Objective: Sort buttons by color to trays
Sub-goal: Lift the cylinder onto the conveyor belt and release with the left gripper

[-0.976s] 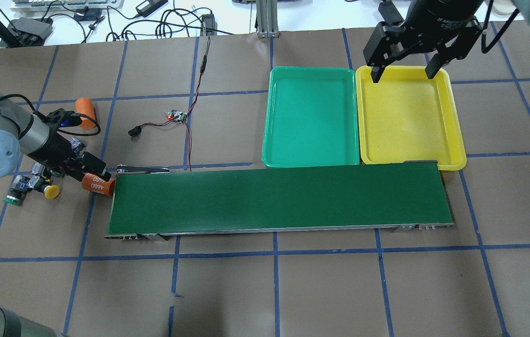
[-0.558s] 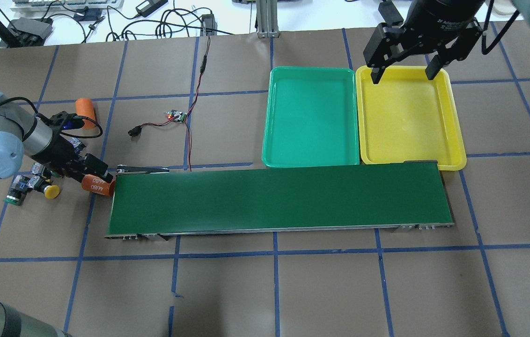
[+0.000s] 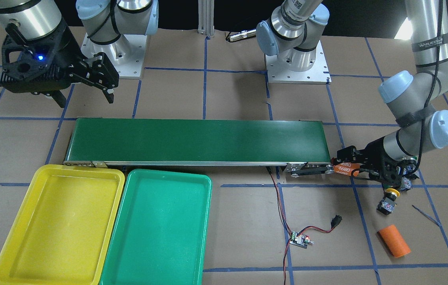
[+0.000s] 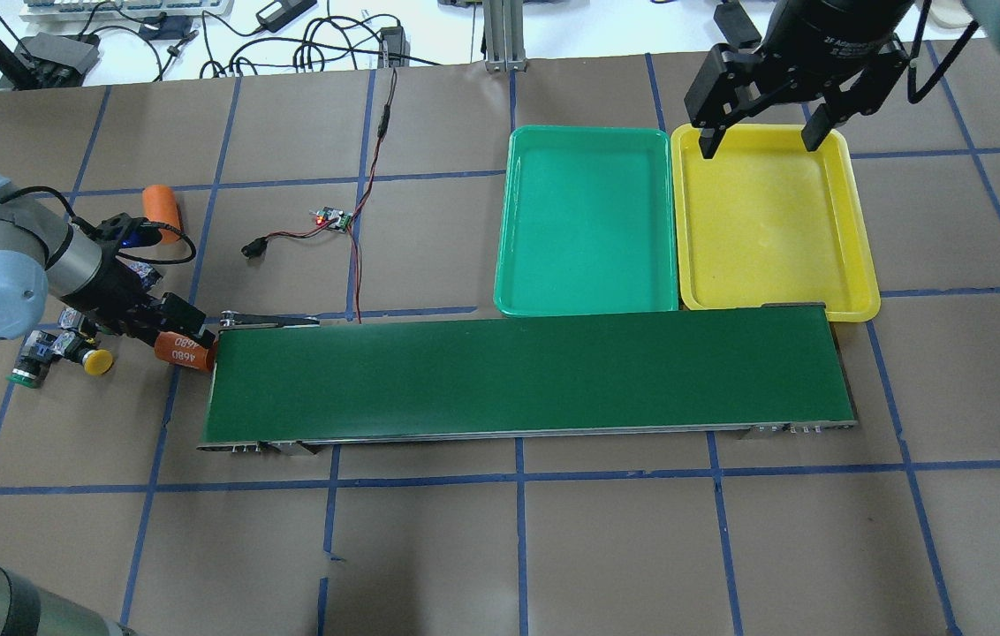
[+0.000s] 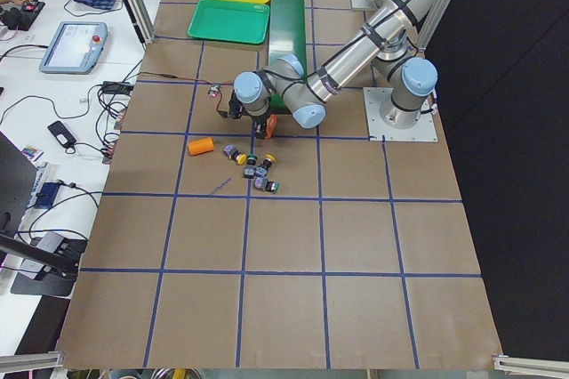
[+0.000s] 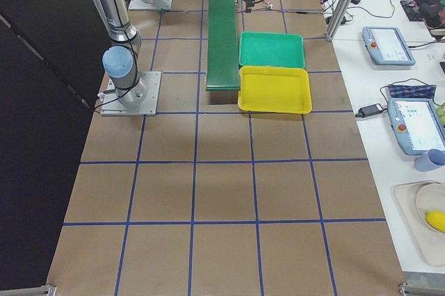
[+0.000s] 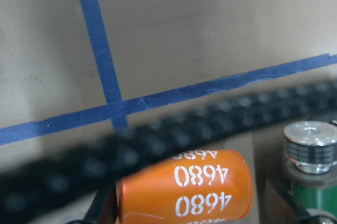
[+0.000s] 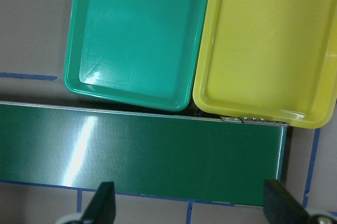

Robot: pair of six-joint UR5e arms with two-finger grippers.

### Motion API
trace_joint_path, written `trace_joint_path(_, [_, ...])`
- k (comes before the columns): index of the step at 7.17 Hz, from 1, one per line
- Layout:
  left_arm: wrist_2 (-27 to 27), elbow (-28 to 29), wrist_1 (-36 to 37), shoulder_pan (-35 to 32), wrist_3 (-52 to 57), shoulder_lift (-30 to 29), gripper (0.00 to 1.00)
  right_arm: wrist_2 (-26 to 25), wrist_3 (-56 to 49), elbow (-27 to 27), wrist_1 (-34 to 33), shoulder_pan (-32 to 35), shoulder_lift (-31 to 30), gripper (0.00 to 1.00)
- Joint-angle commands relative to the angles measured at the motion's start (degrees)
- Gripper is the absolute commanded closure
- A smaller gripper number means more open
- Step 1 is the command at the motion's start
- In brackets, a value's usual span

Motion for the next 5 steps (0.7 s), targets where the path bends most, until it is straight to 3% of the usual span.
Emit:
trace_joint_path(1, [1.2, -0.9, 2.1, 0.0, 0.2, -0.2, 0.00, 0.0, 0.0, 0.0, 0.0, 0.0, 0.1, 0.00])
trace_joint_path(5, [1.2, -0.5, 3.7, 0.1, 0.4, -0.2, 0.00, 0.0, 0.0, 0.3, 0.1, -0.1, 0.2, 0.00])
